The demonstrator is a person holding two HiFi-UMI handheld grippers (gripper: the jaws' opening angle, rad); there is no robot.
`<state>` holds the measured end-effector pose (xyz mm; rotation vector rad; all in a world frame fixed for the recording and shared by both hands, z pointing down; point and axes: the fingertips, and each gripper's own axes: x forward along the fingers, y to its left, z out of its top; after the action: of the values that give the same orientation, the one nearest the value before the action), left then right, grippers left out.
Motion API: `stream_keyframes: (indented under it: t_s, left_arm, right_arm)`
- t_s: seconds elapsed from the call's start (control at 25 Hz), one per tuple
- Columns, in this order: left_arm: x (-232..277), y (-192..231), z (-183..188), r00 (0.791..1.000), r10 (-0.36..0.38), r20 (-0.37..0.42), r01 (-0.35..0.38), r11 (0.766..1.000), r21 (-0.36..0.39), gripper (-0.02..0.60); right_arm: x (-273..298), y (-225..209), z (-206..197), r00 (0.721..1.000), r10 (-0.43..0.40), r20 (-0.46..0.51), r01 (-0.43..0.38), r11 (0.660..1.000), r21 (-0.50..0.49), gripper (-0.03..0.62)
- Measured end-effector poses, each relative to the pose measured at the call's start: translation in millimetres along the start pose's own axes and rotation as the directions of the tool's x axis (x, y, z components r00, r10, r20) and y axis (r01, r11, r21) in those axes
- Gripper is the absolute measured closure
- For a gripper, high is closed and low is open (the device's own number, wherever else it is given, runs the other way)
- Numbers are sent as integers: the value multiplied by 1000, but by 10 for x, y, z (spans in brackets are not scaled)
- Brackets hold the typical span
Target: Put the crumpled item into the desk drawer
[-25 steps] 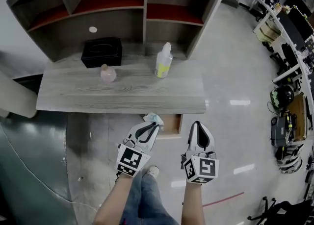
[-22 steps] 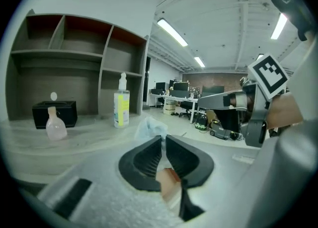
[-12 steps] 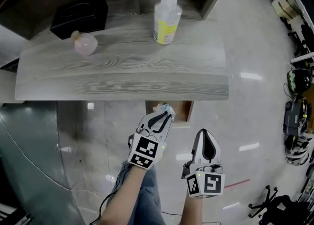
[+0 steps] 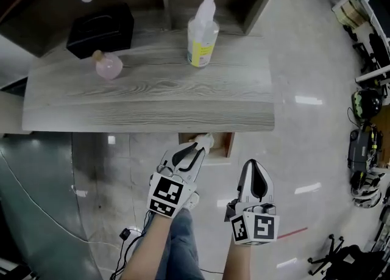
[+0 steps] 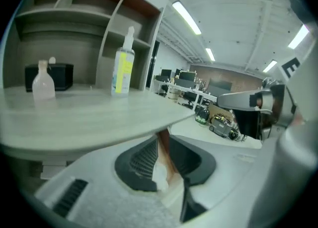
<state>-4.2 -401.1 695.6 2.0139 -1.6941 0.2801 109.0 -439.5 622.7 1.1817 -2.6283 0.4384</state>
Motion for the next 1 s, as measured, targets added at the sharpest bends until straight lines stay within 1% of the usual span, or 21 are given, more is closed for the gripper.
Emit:
stream_keyframes:
  t_s: [0.12,0.24,0.32,0.44,0.52,0.68,0.84,0.92,1.0]
  left_arm:
    - [-377,42,715,994,35,106,-39,999,34,538]
    - [-759,105,1541,974,64,219,-85,992,91,549]
    - [-1034,139,2091,951,74,300,-118,984,131,551]
    - [-1439,206,2875,903,82,421,-178,964,195,557]
    - [-1744,166,3248,875,87,477,-212,954,214,565]
    - [-2297,36,3659,833,105,543,-267,936,228,571]
    - [-2638,43,3943,788,110,606,-310,922,235,581]
    - [-2764,43,3956,778,113,618,-317,920,232,581]
    - [-2865,14,3938,775,110,622,-316,921,230,581]
  right_arm:
    - [-68,110,577,998,22,64,-21,1000,-18,585]
    - [-136,276,1258,988,61,145,-57,998,-35,585]
    - [-181,405,1720,975,95,203,-87,995,-46,585]
    - [-203,584,2390,942,156,297,-142,988,-68,585]
    - [-313,664,2720,921,188,340,-171,982,-80,585]
    - [-615,788,3152,898,228,376,-192,973,-131,585]
    - [-718,935,3515,870,270,414,-207,960,-189,585]
    - [-773,1028,3555,863,286,417,-218,955,-203,585]
    - [-843,1100,3549,861,294,415,-226,952,-206,585]
